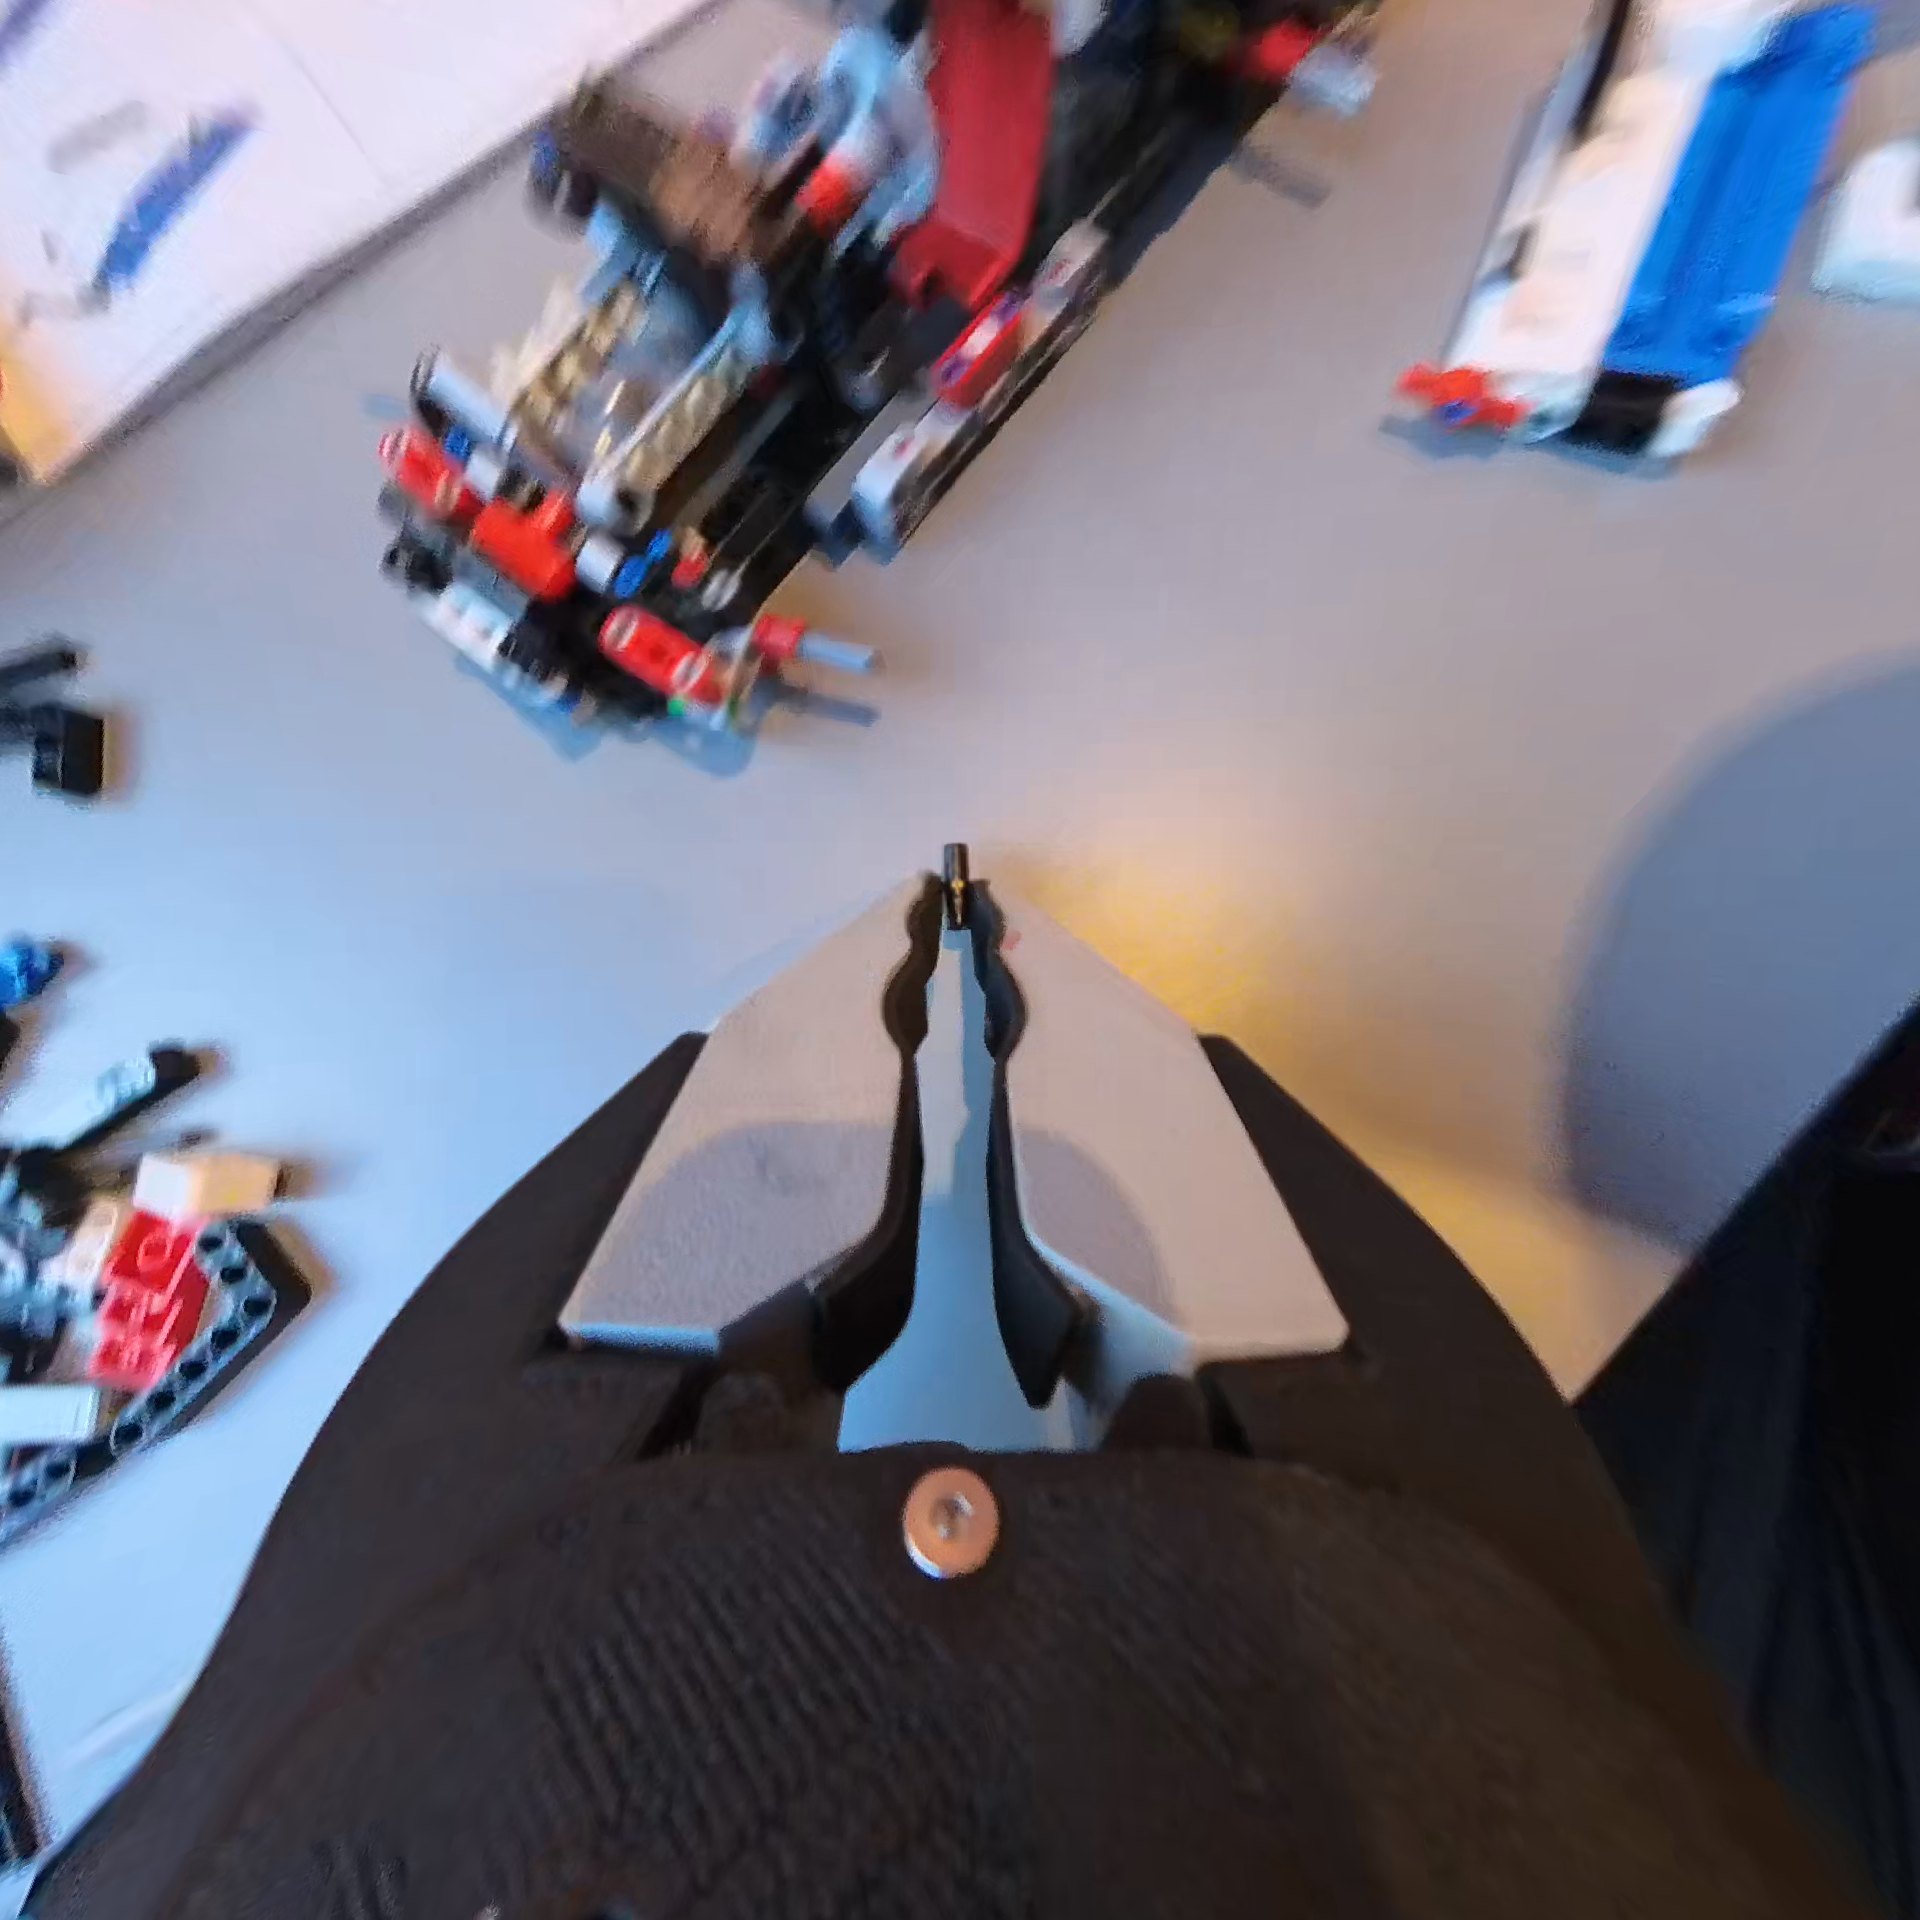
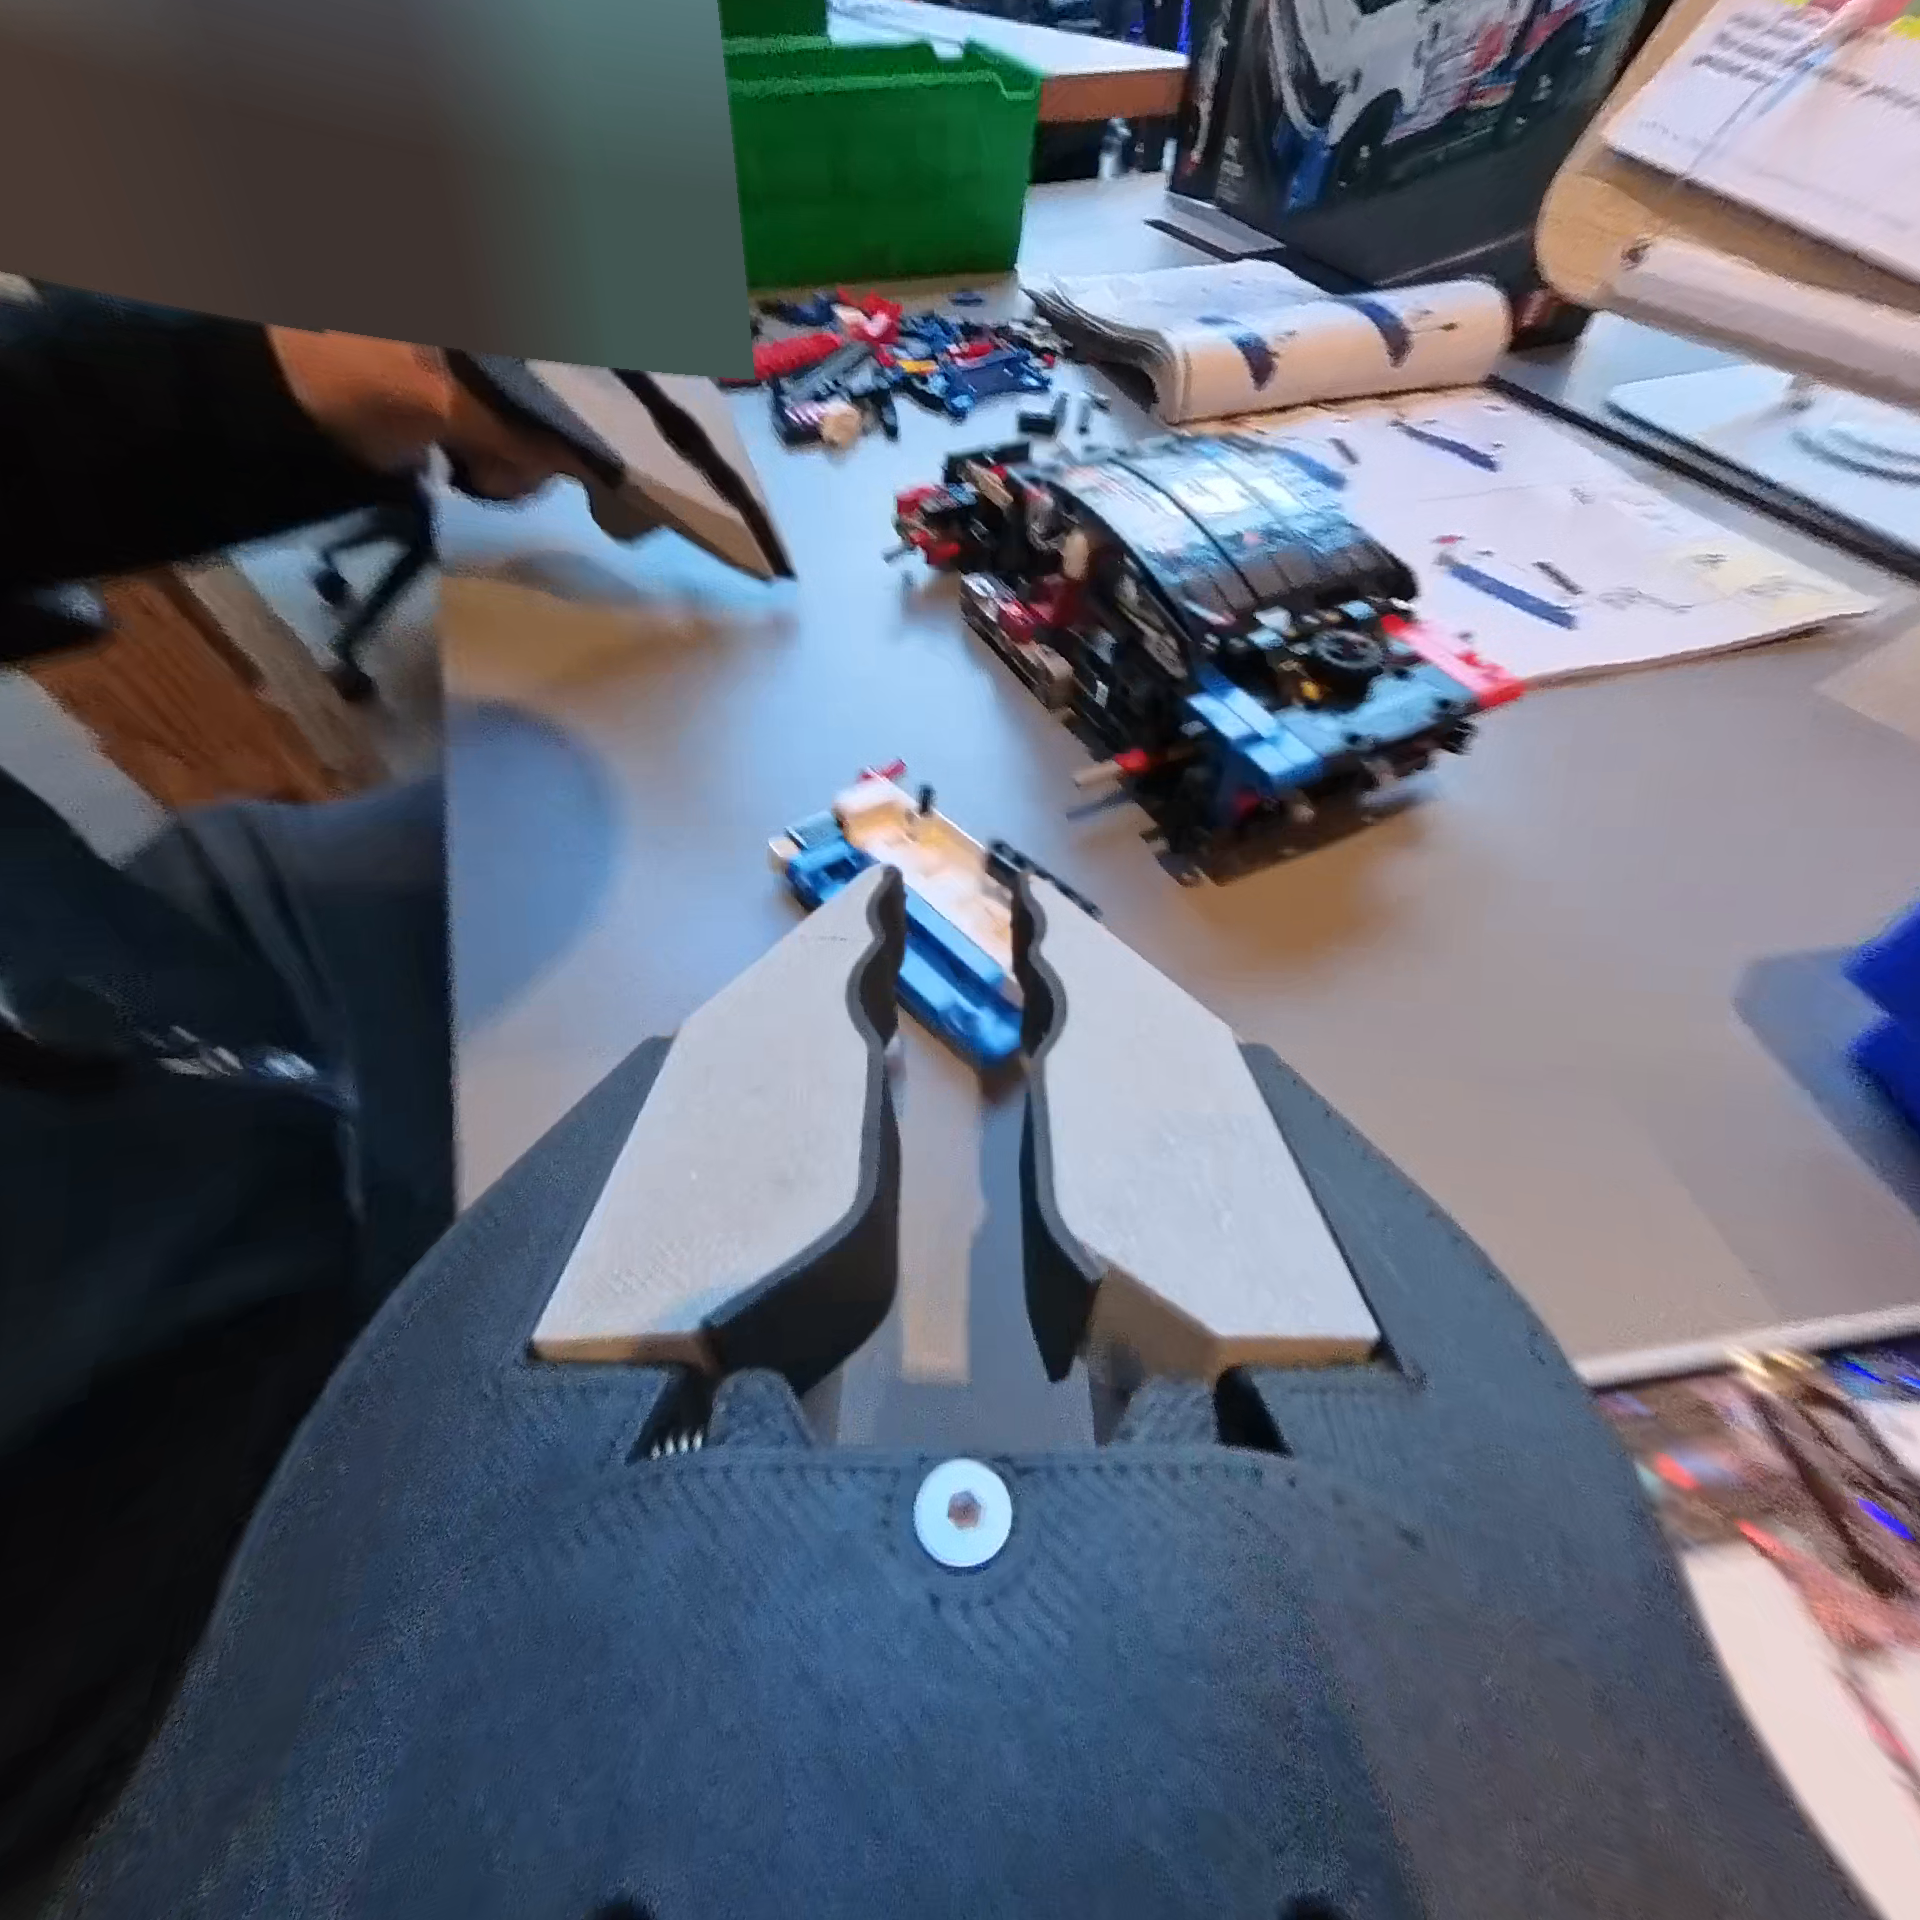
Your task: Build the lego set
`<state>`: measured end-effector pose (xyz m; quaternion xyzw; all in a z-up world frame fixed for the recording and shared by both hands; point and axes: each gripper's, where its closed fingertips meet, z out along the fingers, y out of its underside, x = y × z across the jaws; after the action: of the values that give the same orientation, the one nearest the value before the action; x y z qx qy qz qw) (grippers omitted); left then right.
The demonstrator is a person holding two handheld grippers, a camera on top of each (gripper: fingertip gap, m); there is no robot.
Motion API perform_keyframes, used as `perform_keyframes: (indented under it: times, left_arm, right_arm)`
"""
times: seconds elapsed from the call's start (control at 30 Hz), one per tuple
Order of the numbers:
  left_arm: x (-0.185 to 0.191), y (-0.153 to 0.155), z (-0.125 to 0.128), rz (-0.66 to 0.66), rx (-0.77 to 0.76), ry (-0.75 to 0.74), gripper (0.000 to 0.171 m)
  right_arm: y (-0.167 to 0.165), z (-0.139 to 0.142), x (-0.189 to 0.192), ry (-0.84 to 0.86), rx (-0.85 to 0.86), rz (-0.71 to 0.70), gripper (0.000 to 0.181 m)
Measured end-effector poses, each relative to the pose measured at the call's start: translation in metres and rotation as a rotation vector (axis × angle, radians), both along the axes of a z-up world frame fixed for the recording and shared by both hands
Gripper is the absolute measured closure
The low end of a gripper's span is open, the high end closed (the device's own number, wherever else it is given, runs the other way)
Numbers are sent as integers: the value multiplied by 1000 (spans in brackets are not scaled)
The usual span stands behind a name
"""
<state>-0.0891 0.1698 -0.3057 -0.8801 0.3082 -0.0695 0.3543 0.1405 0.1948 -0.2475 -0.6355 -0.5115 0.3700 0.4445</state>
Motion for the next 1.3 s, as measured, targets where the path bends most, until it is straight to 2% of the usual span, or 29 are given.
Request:
perform_keyframes:
  times: [0.1, 0.2, 0.3, 0.4, 0.53, 0.67, 0.83, 1.07, 1.3]
  left_arm:
    - [42, -6, 31, -126, 205, -29, 169]
    - [88, -19, 57, -237, 366, -53, 169]
    - [122, -29, 66, -307, 447, -55, 169]
    - [139, -34, 64, -336, 489, -22, 169]
    - [155, -40, 61, -374, 522, -14, 169]
    - [165, -41, 64, -407, 573, 23, 169]
    - [174, -44, 63, -427, 574, 12, 169]
    - [178, -44, 59, -433, 569, 10, 170]
    - [175, -43, 58, -405, 518, -69, 170]
  right_arm:
    - [-16, 17, -33, 86, -167, 66, 172]
    - [-38, 32, -68, 142, -308, 192, 177]
    - [-51, 27, -87, 102, -362, 243, 180]
    - [-61, 16, -83, 75, -397, 234, 180]
    - [-65, 3, -69, 66, -424, 192, 175]
    - [-70, 3, -69, 78, -450, 208, 173]
    - [-72, 9, -68, 121, -472, 223, 179]
    - [-71, 5, -64, 140, -498, 213, 179]
    - [-70, 4, -68, 131, -474, 205, 180]
